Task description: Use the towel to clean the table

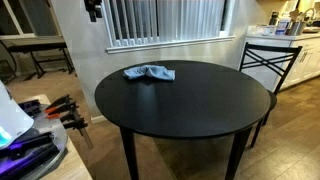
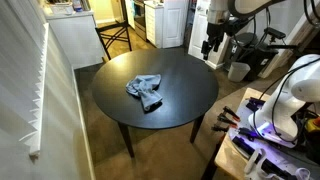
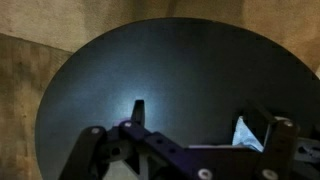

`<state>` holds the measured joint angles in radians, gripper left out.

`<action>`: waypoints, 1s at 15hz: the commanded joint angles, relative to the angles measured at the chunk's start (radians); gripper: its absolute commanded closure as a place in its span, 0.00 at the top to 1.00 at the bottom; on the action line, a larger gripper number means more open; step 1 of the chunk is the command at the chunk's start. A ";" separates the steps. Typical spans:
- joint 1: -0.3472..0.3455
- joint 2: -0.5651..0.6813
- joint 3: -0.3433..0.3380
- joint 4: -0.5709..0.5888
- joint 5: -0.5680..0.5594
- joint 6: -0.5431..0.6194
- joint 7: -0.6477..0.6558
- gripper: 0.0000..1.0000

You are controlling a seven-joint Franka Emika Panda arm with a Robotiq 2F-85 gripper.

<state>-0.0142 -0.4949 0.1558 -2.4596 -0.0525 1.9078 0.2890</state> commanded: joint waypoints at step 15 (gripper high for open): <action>0.072 0.529 0.058 0.166 -0.029 0.396 0.105 1.00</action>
<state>0.0460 -0.1625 0.2297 -2.3863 -0.0527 2.1753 0.3509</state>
